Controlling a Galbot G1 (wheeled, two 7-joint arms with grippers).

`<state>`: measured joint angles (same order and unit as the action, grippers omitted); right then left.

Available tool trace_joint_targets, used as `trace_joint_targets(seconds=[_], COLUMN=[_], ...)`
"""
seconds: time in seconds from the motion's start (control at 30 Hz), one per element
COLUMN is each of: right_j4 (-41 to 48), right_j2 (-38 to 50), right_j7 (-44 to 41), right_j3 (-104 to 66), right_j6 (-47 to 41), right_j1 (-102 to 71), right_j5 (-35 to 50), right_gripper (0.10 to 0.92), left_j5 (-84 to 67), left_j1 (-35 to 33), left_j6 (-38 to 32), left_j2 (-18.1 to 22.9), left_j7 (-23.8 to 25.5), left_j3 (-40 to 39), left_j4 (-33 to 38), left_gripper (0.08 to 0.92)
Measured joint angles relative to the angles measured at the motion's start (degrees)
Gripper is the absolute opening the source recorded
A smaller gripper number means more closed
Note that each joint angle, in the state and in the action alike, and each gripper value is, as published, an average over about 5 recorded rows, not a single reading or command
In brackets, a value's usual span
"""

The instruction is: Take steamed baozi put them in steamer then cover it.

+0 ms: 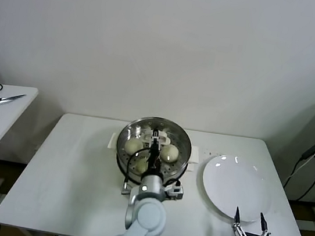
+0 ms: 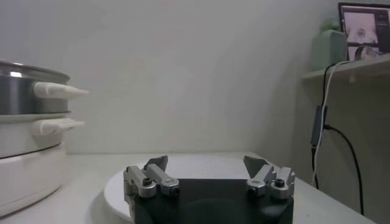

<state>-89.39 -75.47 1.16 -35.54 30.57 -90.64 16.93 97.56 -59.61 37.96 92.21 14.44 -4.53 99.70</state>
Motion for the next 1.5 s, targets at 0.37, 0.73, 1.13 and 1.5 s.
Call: trace_joint_targets(seconds=[0.37,0.73,1.13,1.5], right_j4=[-0.53,-0.95,-1.12,-0.82], right_j2=[0.35,0.65,0.52,1.36], right_j7=[0.72,1.49,1.48,0.62], right_j3=[0.77,1.18,1.58,2.06], right_j6=[-1.68,-0.67,0.22,-0.16], right_j1=[-0.08,0.18,0.69,0.40], right_j5=[0.42,0.89,0.86,0.85], right_gripper=[0.823,0.823,0.823,0.823], left_j5=[-5.35,-32.72,-76.43,-98.03], left_j1=[-3.39,-9.49,-20.29,-30.00], left_j6=[-0.62,-8.19,-23.23,-38.28], left_j2=[-0.01,-1.14,-12.96,-16.83], left_j7=[0.61,-10.29,-16.50,-17.40], left_j3=[-1.05,7.29,31.19,40.16], left_j4=[7.62,17.87,20.94,14.40], left_gripper=[0.809,0.823,0.823,0.823])
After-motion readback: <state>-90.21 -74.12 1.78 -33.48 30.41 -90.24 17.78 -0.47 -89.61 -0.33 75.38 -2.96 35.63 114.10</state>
